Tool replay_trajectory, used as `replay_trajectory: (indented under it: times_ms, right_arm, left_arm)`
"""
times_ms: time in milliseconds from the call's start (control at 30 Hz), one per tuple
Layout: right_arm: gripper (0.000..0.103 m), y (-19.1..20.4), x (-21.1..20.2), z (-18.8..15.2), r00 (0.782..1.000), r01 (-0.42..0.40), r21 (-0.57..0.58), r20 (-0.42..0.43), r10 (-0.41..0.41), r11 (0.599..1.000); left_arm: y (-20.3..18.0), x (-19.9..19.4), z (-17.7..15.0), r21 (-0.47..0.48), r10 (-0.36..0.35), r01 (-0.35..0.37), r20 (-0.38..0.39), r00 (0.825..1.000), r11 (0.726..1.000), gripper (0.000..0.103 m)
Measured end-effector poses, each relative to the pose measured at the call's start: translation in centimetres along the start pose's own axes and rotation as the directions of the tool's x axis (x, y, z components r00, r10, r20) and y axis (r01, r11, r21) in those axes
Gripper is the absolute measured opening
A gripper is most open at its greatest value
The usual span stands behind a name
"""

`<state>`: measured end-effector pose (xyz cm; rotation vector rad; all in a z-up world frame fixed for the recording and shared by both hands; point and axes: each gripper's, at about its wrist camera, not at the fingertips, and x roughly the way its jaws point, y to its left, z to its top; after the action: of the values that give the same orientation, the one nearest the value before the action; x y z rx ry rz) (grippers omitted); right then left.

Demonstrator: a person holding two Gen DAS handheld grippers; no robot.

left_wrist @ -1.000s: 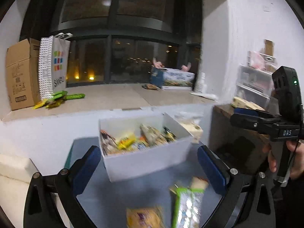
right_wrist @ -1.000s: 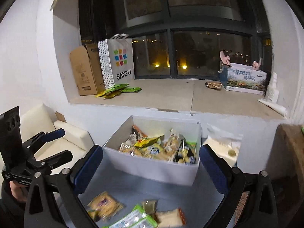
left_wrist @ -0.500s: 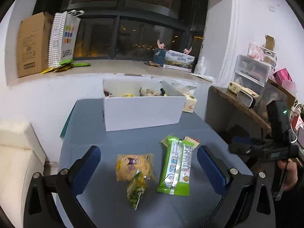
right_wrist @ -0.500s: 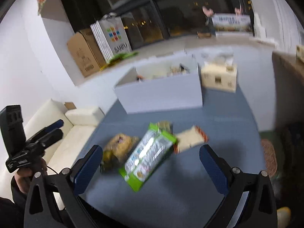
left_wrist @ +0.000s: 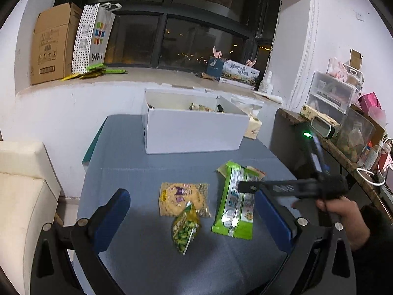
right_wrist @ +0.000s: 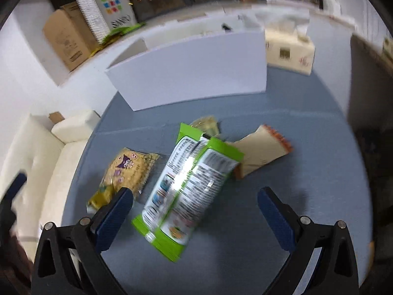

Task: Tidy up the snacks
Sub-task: 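Grasp a green-and-white snack bar with the right tool while the left tool grasps a green pea bag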

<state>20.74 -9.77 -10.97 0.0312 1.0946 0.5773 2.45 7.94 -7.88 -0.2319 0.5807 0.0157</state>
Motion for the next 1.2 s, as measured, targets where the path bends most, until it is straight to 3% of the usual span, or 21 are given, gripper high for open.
replay_trajectory:
  times_ms: [133, 200, 233, 400, 467, 733, 967, 1033, 1067, 1100, 1200]
  right_arm:
    - [0.101, 1.1, 3.2, 0.4, 0.997, 0.04, 0.043, -0.066, -0.037, 0.998]
    - [0.089, 1.8, 4.3, 0.4, 0.995, 0.054, 0.023, -0.087, -0.052, 0.998]
    - [0.074, 2.1, 4.7, 0.3, 0.993, 0.077, 0.007, -0.088, -0.076, 0.997]
    - [0.061, 1.9, 4.9, -0.1, 0.994, 0.036, -0.011, -0.099, -0.037, 0.999]
    - [0.046, 1.6, 3.9, -0.2, 0.998, 0.017, -0.014, -0.066, -0.018, 1.0]
    - [0.045, -1.2, -1.9, -0.6, 0.994, -0.101, 0.011, 0.051, 0.101, 0.995]
    - [0.045, -5.0, -6.9, -1.3, 0.98, -0.154, 0.071, 0.141, 0.143, 0.985]
    - [0.045, -5.6, -7.7, -1.4, 0.977, -0.156, 0.077, 0.158, 0.142, 0.985]
    - [0.045, -5.8, -8.1, -1.5, 0.977, -0.152, 0.08, 0.166, 0.137, 0.985]
    - [0.045, -6.0, -8.3, -1.5, 0.976, -0.153, 0.083, 0.169, 0.137, 0.985]
    - [0.045, -6.1, -8.4, -1.8, 0.974, -0.161, 0.091, 0.175, 0.143, 0.983]
  left_arm:
    - [0.2, 0.7, -1.2, 0.009, 0.002, -0.002, -0.037, 0.999, 1.0, 0.103]
    - [0.3, 1.1, -1.7, 0.018, 0.002, -0.001, -0.054, 0.999, 1.0, 0.103]
    - [0.3, 1.4, -2.0, 0.02, 0.004, -0.002, -0.065, 0.998, 1.0, 0.103]
    - [0.3, 2.6, -2.7, 0.021, -0.003, 0.006, -0.1, 0.995, 1.0, 0.103]
    - [0.2, 3.1, -3.0, 0.036, -0.009, 0.013, -0.117, 0.993, 0.999, 0.103]
    - [-0.5, 7.2, -3.8, 0.12, -0.011, 0.039, -0.225, 0.974, 0.992, 0.103]
    - [-0.2, 11.0, -4.4, 0.147, 0.027, 0.019, -0.303, 0.953, 0.989, 0.103]
    - [0.0, 11.6, -4.5, 0.131, 0.018, 0.023, -0.305, 0.952, 0.991, 0.091]
    - [0.1, 11.7, -4.6, 0.132, 0.027, 0.014, -0.307, 0.951, 0.991, 0.058]
    - [0.1, 11.9, -4.7, 0.135, 0.04, 0.003, -0.312, 0.949, 0.991, 0.044]
    - [0.5, 10.5, -4.4, 0.109, 0.021, 0.007, -0.255, 0.967, 0.994, 0.042]
